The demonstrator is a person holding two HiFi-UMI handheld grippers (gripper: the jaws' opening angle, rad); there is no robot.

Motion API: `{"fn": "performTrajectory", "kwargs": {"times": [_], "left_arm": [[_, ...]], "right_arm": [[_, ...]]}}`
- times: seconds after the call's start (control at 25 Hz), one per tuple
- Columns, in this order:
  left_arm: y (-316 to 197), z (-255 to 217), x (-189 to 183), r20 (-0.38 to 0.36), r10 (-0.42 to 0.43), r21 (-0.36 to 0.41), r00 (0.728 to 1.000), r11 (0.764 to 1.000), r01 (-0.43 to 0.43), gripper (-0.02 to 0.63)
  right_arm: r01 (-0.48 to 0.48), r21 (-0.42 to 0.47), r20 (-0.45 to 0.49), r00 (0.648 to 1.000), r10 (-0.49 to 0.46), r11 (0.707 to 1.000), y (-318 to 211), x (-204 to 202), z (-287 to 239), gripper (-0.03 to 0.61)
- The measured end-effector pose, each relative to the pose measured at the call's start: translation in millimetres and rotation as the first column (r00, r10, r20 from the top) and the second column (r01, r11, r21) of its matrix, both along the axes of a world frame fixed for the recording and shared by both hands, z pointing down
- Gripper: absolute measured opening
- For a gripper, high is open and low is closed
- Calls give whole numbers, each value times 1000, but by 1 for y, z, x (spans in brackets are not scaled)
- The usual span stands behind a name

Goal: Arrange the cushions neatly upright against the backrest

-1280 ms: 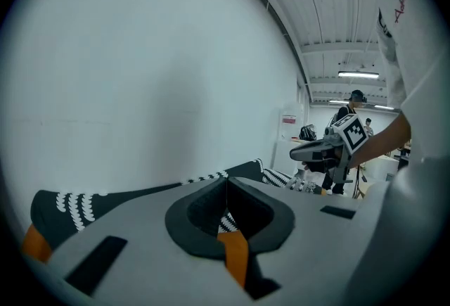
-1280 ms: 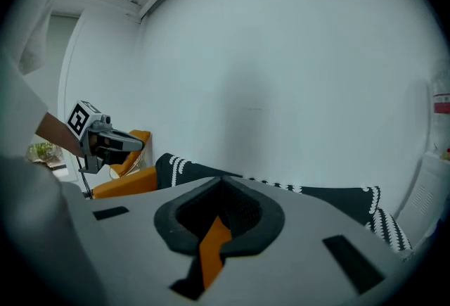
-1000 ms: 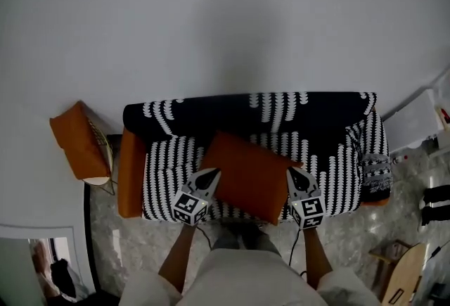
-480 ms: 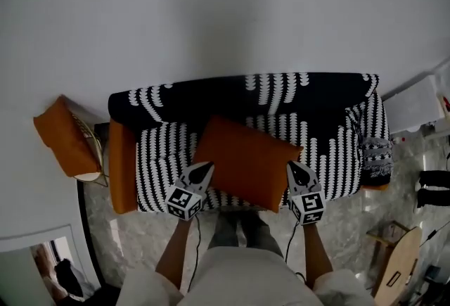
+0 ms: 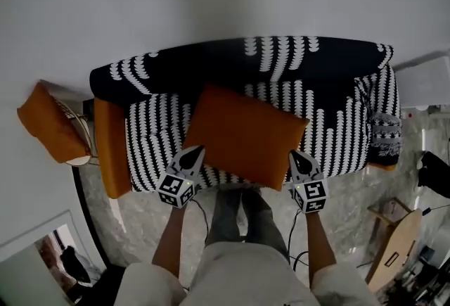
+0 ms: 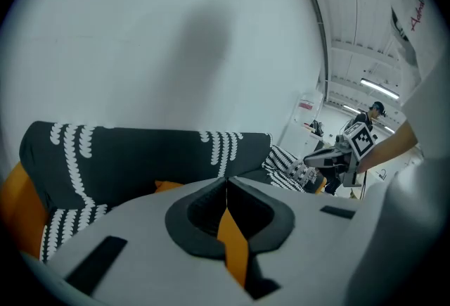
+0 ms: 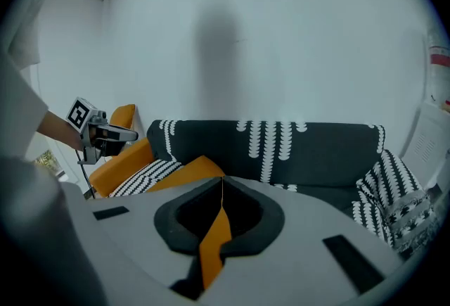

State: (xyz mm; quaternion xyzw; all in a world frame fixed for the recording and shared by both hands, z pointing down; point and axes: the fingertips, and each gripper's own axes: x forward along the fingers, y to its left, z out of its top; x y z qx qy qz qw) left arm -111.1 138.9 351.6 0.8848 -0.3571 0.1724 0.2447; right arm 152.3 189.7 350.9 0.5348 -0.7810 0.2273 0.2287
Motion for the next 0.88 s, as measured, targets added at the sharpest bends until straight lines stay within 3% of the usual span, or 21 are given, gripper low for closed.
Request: {"fn": "performTrajectory", "kwargs": {"times": [0.6,0.8,0.84,0.88], "left_arm": [[1,87,-6,13,14,-82,1000,997,-13,31],[0,110,-14,-20,6,-148,1000,989,-9,39],[-2,116,-15,-31,2,-172,1000,985,-7,106],[-4,122,-15,-39,-2,-195,999,981,-6,221]], "right_arm": [[-30,-125,7,999,32,992,32,3,90,29],[-94,-161,58,993,105,982,41,8,109,32],[-102,-167,76,990,116,981,41,8,112,104],[-106,-174,90,988,123,979,39,7,114,211]]}}
